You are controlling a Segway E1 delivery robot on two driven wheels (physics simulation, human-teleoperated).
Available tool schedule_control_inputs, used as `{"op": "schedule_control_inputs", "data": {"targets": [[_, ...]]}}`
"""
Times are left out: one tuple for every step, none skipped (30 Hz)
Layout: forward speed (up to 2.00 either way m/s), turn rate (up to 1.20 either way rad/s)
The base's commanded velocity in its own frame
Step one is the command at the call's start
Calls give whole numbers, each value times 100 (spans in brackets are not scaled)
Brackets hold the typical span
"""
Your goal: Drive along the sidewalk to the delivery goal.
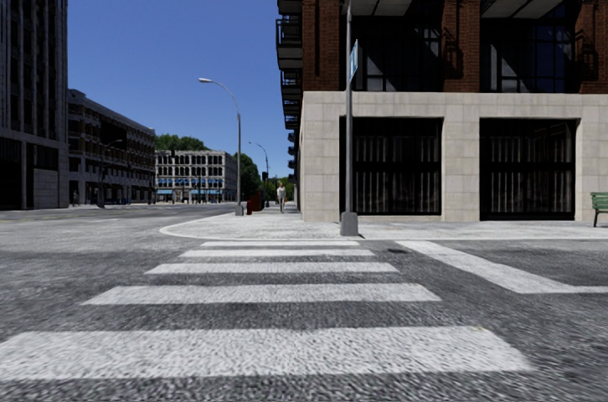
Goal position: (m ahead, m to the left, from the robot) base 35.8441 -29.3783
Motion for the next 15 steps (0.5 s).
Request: {"op": "schedule_control_inputs", "data": {"targets": [[108, 27], [108, 21], [108, 10], [108, 7], [108, 10], [108, 10], [108, 11], [109, 11], [112, 11], [200, 0], [200, 0], [200, 0], [200, 0], [200, 0], [200, 0]]}}
